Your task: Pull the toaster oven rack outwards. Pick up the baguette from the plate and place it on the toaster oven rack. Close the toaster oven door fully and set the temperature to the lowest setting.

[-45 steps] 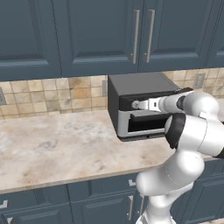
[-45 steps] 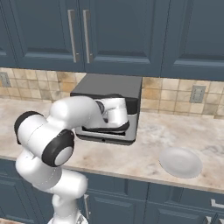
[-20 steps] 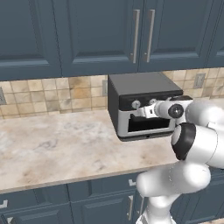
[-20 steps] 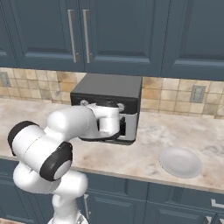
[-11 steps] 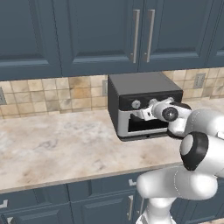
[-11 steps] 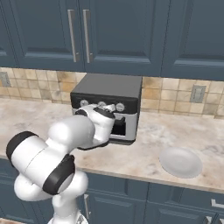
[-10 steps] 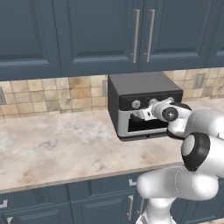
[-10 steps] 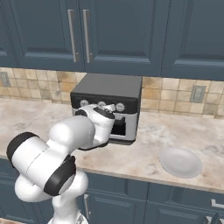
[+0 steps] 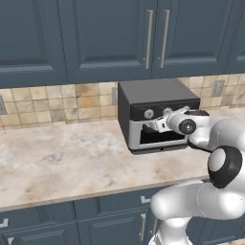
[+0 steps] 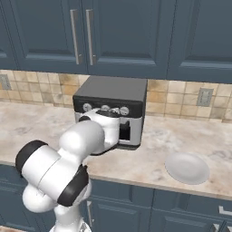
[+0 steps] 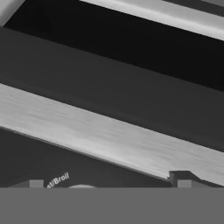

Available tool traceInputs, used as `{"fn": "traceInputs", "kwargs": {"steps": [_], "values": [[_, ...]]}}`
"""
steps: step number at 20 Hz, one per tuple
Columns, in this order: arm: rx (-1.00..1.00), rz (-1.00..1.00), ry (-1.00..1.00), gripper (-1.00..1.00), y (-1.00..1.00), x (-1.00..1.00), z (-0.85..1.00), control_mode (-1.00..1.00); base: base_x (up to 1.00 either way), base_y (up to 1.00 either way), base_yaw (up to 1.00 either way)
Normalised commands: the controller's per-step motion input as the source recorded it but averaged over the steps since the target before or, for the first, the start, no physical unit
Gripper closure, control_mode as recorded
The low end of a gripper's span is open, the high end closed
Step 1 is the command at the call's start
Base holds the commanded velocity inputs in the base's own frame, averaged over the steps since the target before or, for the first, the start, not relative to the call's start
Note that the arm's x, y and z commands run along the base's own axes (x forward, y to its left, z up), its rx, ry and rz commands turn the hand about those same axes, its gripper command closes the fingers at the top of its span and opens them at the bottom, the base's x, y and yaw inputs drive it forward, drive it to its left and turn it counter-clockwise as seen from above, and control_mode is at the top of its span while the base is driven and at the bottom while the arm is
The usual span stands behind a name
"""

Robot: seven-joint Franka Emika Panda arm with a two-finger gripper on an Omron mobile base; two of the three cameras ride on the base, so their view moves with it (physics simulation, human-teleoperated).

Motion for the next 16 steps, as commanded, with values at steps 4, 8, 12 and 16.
{"fn": "traceInputs", "kwargs": {"steps": [4, 8, 12, 16], "values": [[-0.55, 0.04, -0.27, -1.0, -0.02, 0.28, 0.0, -1.0, 0.0, 0.0, 0.0], [-0.72, 0.06, -0.3, -1.0, 0.02, 0.22, 0.0, -1.0, 0.0, 0.0, 0.0], [-0.9, 0.1, -0.35, -1.0, 0.22, 0.27, -0.03, -1.0, 0.0, 0.0, 0.0], [-1.0, 0.1, -0.31, -1.0, 0.29, 0.28, -0.04, -1.0, 0.0, 0.0, 0.0]]}}
